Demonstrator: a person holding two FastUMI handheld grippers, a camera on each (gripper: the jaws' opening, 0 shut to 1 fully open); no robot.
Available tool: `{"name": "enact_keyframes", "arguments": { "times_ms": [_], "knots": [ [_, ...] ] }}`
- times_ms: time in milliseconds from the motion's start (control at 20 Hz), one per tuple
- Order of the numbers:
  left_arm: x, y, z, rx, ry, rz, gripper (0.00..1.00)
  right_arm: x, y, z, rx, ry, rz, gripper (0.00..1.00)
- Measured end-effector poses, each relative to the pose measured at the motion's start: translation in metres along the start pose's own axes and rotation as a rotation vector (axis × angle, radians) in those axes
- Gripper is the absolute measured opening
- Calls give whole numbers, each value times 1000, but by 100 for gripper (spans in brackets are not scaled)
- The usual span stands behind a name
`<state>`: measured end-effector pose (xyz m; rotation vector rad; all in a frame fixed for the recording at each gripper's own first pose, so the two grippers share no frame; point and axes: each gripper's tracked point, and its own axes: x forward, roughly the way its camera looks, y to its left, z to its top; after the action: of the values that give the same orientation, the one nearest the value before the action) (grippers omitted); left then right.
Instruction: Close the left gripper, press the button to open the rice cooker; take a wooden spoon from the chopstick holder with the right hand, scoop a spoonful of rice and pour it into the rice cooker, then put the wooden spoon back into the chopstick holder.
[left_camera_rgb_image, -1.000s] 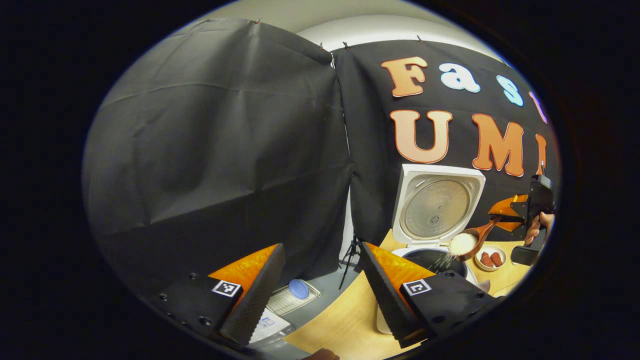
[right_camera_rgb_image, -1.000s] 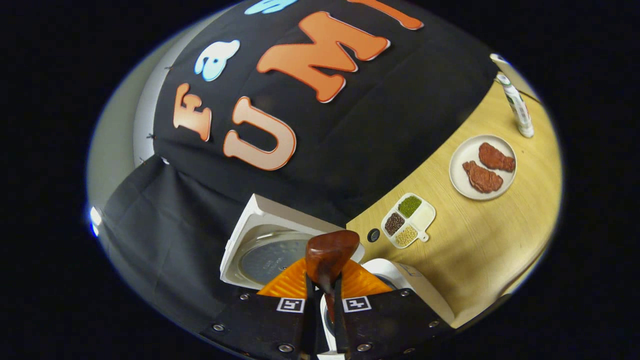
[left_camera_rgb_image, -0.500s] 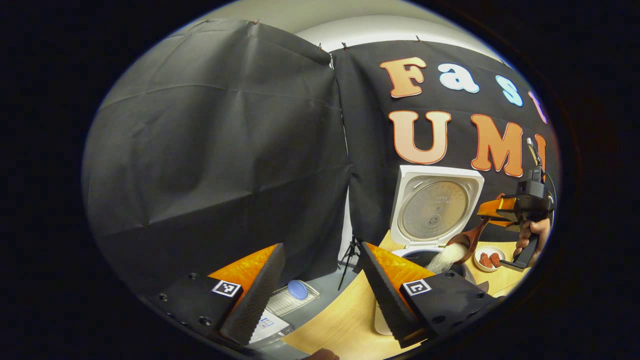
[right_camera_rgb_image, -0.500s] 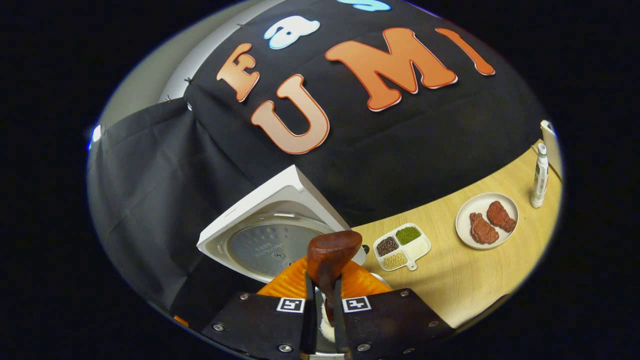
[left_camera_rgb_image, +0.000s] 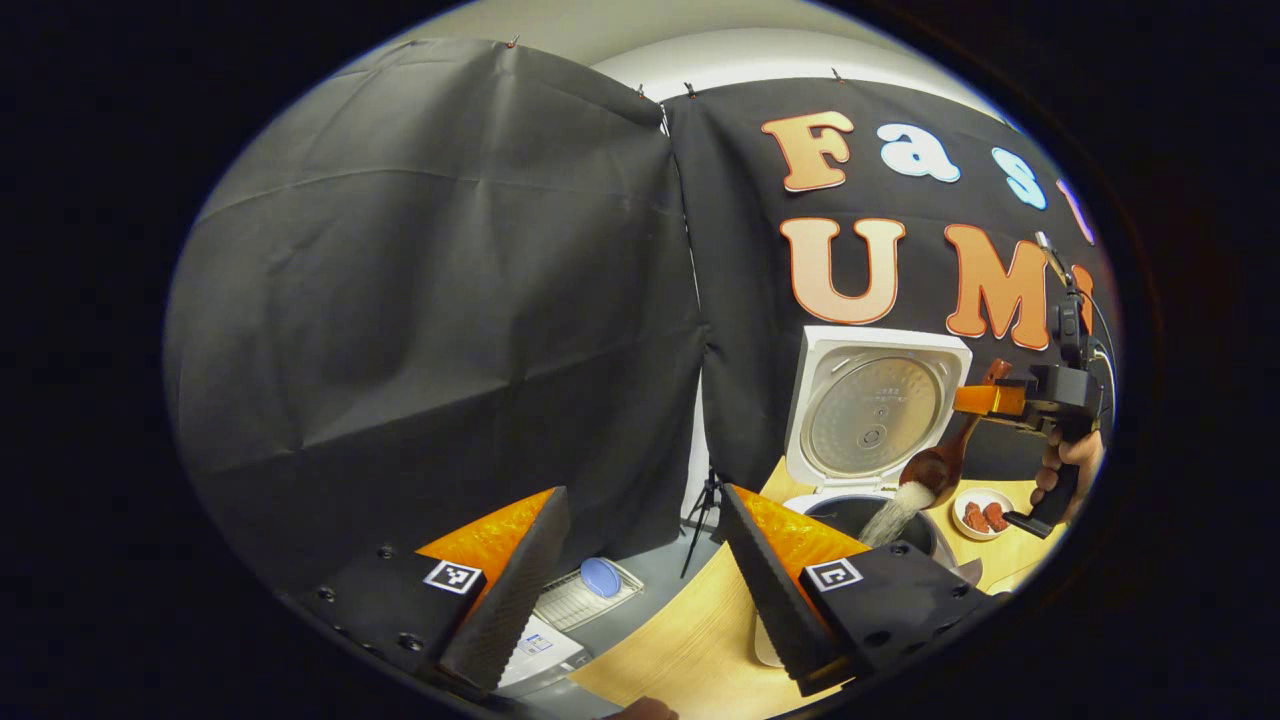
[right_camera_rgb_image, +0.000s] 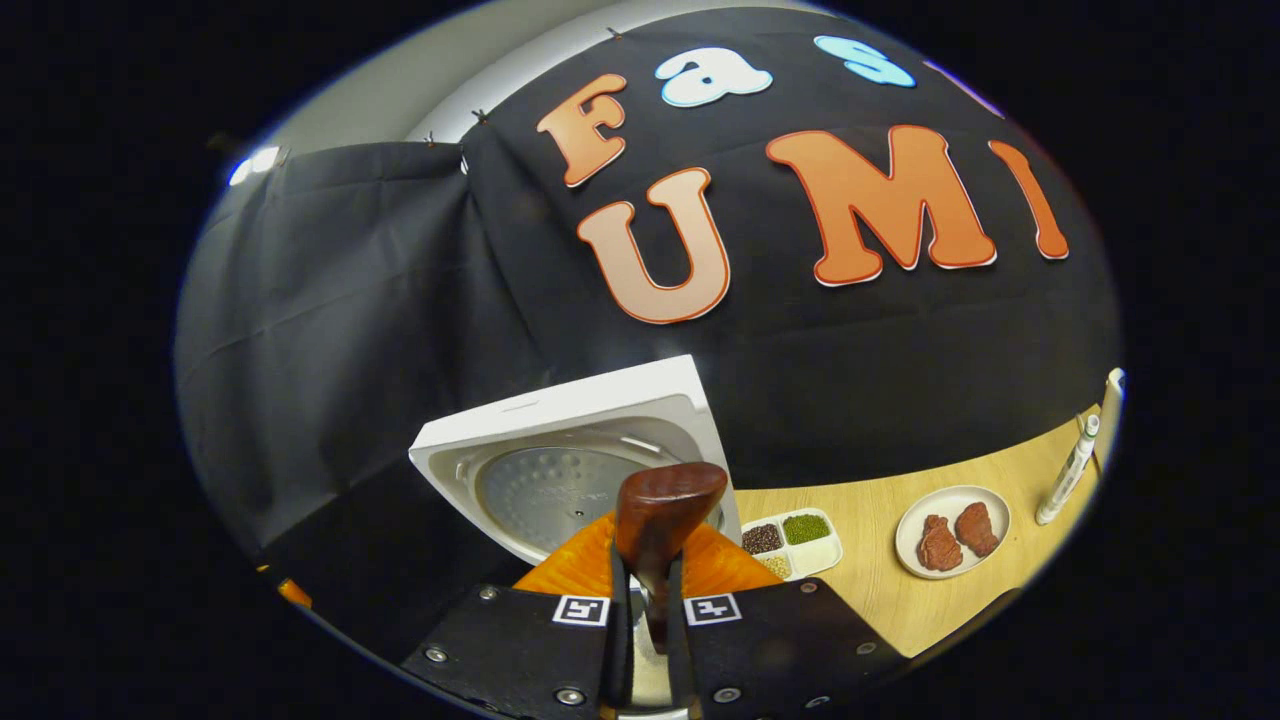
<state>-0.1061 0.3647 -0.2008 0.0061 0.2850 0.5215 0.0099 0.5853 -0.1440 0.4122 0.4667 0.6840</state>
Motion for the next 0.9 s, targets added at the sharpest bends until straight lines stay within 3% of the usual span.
{"name": "enact_keyframes", "arguments": {
  "times_ms": [450, 900],
  "knots": [
    [-6, -2, -5, 5, 3, -6, 100, -2, 21, 13, -197, -34, 60, 13],
    [-9, -6, -6, 9, 5, -8, 100, -27, 64, 13, -456, -84, 185, 13]
  ]
}}
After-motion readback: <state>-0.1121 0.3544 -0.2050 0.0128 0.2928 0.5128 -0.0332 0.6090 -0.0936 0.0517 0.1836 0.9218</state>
